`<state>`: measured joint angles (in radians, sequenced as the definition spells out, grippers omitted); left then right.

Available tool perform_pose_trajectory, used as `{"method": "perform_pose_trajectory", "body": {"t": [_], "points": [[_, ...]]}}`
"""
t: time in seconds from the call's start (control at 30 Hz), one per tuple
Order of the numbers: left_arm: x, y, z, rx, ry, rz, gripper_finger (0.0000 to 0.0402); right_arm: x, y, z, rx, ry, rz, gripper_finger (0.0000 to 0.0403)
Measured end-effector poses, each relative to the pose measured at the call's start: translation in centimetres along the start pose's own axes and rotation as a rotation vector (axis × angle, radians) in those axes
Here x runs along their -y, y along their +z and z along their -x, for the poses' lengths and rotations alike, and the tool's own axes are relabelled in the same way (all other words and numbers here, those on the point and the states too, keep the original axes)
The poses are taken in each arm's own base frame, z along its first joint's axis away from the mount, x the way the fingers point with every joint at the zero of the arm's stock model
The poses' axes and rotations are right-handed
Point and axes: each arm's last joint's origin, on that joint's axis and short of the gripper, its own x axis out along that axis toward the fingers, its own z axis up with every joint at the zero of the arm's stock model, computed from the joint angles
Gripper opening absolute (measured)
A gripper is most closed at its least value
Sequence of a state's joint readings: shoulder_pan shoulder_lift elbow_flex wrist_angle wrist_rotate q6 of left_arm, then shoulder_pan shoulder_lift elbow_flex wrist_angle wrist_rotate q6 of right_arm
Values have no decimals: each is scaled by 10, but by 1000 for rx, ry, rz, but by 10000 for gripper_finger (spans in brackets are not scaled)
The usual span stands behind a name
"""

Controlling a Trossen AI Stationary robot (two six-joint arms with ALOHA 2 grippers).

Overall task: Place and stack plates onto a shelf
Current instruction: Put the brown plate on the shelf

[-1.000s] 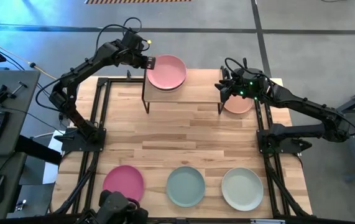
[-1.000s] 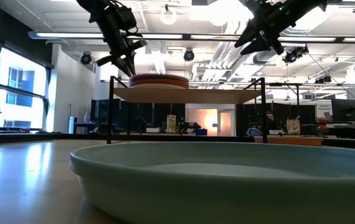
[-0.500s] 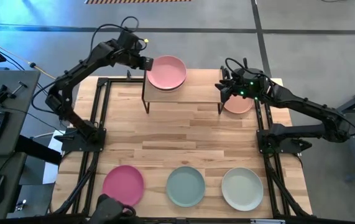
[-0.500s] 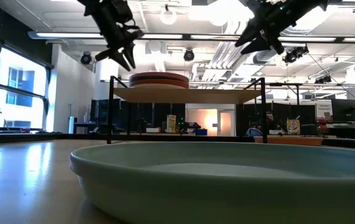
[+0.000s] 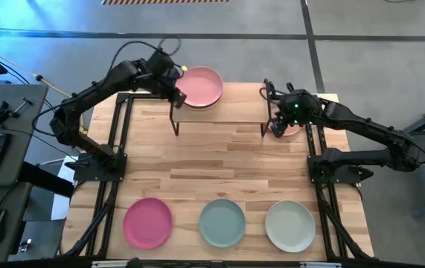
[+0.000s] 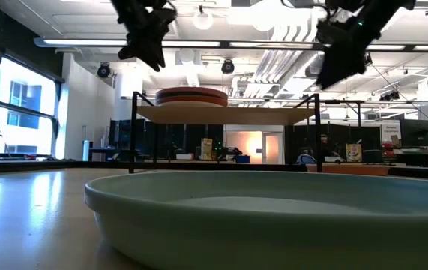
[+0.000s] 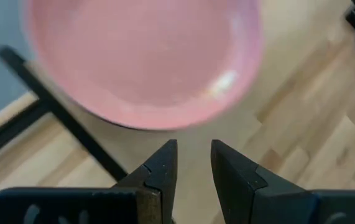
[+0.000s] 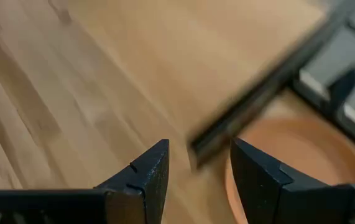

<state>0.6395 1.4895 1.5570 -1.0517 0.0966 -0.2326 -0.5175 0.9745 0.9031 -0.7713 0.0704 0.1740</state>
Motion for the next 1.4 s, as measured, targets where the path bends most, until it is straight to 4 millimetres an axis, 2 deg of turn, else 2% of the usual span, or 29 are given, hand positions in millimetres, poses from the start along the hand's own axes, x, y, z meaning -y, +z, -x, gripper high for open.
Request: {"method": "perform_pose_trajectory", "body": {"t": [0.2, 0.43, 0.57, 0.77, 1.0, 1.27, 1.4], "points": [[26, -7, -2, -16, -36, -78, 88, 3, -18, 2, -194, -25, 104, 152], [45, -15, -2, -36, -71, -112, 88, 3, -23, 1, -250, 30, 300, 152], [56, -22, -2, -67, -85, -144, 88, 2, -22, -9, -292, 32, 421, 152], [72, -33, 0, -115, -104, -174, 88, 0, -19, -34, -381, 54, 517, 152], [81, -53, 13, -183, -71, -222, 88, 13, -17, -55, -442, 114, 467, 152], [76, -79, 24, -165, -3, -160, 88, 46, -16, -57, -454, 78, 363, 152], [68, -91, 25, -154, 32, -117, 88, 58, -33, -65, -491, 86, 330, 152]]}}
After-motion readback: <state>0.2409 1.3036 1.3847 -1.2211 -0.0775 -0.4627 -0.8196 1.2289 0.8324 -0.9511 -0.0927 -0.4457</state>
